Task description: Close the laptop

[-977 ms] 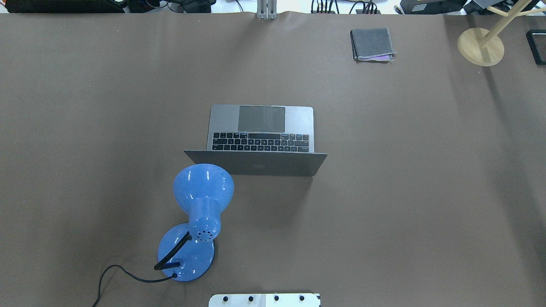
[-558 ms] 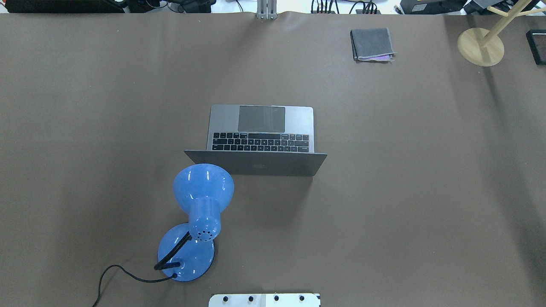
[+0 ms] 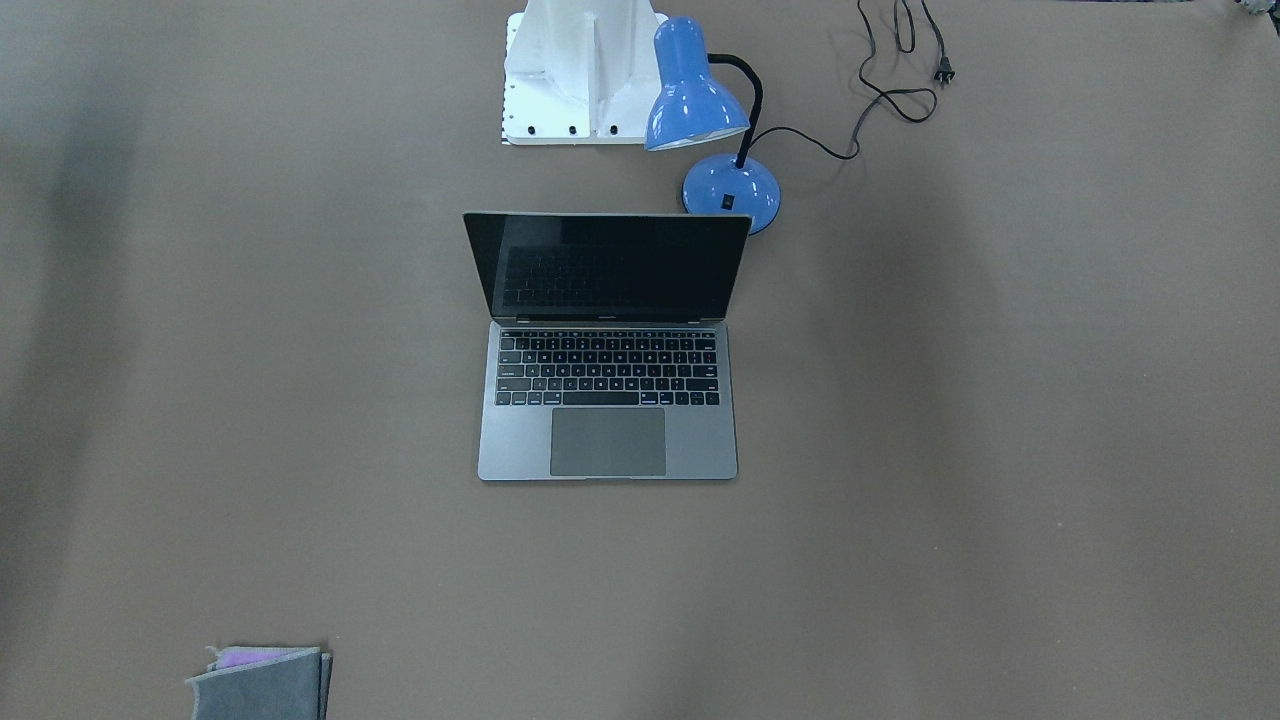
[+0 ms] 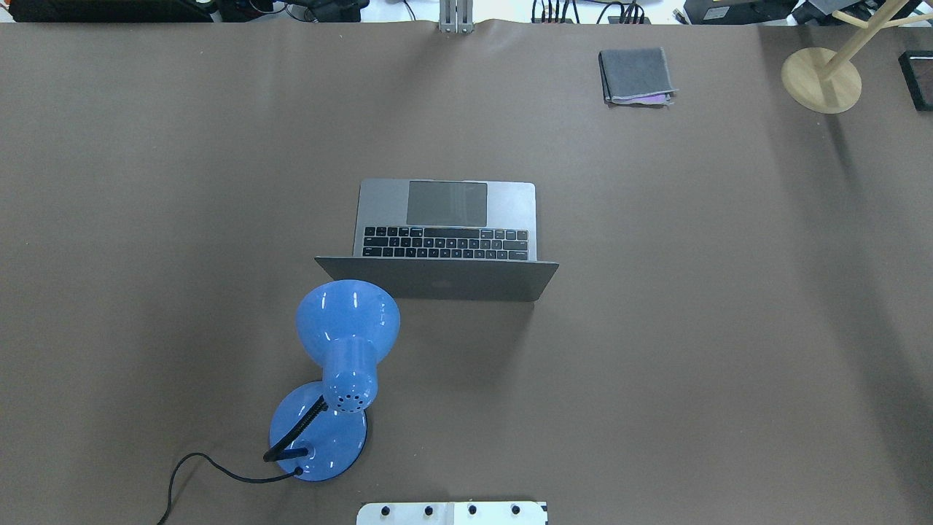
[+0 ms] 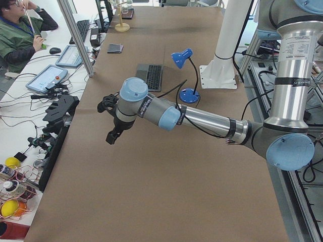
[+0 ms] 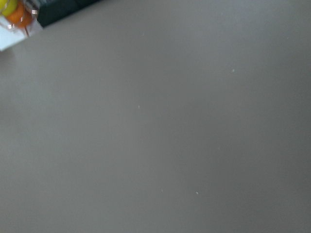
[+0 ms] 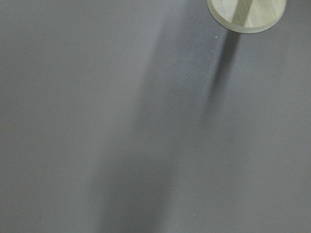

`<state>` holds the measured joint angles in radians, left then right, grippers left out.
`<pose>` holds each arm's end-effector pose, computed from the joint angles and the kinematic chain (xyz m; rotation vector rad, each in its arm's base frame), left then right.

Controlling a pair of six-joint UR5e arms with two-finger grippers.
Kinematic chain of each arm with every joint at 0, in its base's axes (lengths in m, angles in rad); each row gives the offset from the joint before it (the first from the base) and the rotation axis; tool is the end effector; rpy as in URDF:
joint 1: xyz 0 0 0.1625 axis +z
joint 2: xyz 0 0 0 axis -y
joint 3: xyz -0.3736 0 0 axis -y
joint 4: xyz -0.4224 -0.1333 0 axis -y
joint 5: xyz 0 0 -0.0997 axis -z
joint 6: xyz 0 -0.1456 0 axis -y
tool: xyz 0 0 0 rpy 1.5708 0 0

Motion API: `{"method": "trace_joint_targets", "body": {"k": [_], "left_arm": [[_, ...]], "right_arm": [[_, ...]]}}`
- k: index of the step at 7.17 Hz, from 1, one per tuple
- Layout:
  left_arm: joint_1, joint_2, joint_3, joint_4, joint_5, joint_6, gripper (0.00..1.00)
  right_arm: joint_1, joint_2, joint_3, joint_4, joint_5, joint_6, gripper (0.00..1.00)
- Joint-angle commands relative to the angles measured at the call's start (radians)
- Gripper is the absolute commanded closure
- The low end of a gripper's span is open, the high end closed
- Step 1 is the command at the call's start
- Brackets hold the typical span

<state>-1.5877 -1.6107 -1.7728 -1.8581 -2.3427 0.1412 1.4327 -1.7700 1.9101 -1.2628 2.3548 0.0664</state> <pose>-0.0413 -0.5631 0.4743 0.5619 0.7134 0.3198 -0.0357 -0.4785 0.5195 0.3443 -0.8109 -0.2426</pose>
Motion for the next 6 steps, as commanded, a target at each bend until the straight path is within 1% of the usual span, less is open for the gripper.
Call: {"method": "trace_joint_targets", "body": {"k": [1, 2, 3, 4, 5, 6], "left_arm": [[0.006, 0.008, 0.023, -0.076, -0.048, -0.02, 0.01], [0.011, 0.011, 0.023, -0.078, -0.102, -0.025, 0.01], [0.04, 0.005, 0.015, -0.078, -0.147, -0.026, 0.01], [0.064, 0.0, 0.013, -0.082, -0.215, -0.131, 0.01], [0.107, -0.003, 0.01, -0.142, -0.263, -0.266, 0.01], [0.168, -0.003, 0.007, -0.238, -0.265, -0.446, 0.01]], "right_arm": [[0.0, -0.009, 0.003, -0.001, 0.015, 0.016, 0.0], [-0.001, -0.008, 0.003, -0.001, 0.041, 0.033, 0.0], [-0.001, -0.006, 0.004, 0.0, 0.087, 0.074, 0.0], [-0.006, -0.006, 0.019, 0.0, 0.125, 0.113, 0.01], [-0.024, -0.006, 0.039, 0.0, 0.153, 0.166, 0.01], [-0.059, -0.006, 0.061, 0.023, 0.153, 0.235, 0.02]]}}
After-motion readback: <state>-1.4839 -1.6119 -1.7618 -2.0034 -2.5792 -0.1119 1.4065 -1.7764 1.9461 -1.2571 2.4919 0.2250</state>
